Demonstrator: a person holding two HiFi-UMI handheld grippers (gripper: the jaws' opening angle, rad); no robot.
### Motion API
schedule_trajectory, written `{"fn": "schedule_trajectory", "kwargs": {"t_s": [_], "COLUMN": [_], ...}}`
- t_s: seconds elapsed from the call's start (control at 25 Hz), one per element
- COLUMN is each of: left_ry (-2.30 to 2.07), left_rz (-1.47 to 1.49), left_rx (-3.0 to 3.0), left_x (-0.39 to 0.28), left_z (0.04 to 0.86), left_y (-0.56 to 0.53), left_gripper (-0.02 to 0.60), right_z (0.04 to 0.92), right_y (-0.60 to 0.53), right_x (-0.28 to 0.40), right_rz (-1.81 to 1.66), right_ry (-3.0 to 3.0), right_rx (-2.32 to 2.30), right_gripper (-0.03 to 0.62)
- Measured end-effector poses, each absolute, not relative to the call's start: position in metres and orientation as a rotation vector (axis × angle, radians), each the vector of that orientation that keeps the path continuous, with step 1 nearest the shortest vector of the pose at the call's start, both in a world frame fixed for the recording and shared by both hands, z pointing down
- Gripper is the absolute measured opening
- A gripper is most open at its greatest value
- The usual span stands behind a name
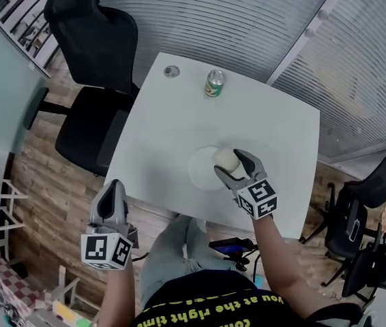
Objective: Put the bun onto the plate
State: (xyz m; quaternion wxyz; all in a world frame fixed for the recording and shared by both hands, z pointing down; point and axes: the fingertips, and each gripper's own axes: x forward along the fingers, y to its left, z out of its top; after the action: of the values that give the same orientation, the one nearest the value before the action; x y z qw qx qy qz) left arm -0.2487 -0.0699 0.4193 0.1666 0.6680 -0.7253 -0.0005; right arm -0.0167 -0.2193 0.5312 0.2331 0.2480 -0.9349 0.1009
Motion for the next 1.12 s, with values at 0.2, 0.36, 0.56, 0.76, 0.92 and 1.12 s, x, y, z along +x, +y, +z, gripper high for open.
{"fn": "schedule_trajectory", "kwargs": {"t_s": [0.2,0.36,0.56,0.76,0.92,1.12], "left_ry": [-2.073,-2.082,-2.091,-2.090,-2.091,-2.096], "left_rz": [0.001,-0.003,-0.010,-0.004,0.000,0.000], "left_rx": [1.879,1.864,1.850,1.830,1.821,1.814], "left_x": [-0.255,-0.259,-0.264,-0.267,-0.269,-0.271], "left_z": [0.423,0.425,0.426,0.433,0.435,0.435], "left_y": [-0.064,-0.061,-0.057,-0.051,-0.048,-0.047], "left_gripper": [0.001,0.000,0.000,0.000,0.000,0.000], "right_z": [0.538,0.548,0.557,0.567,0.576,0.592], "right_y": [-0.214,-0.211,-0.206,-0.202,-0.201,-0.202], "right_x": [-0.029,-0.036,-0.043,-0.045,-0.044,-0.043], "right_rz": [0.273,0.270,0.268,0.272,0.281,0.302], "right_ry": [-2.565,-2.556,-2.541,-2.524,-2.505,-2.481], "right_rx": [0.637,0.604,0.574,0.558,0.552,0.550], "right_gripper": [0.318,0.318,0.318,0.318,0.318,0.318]}}
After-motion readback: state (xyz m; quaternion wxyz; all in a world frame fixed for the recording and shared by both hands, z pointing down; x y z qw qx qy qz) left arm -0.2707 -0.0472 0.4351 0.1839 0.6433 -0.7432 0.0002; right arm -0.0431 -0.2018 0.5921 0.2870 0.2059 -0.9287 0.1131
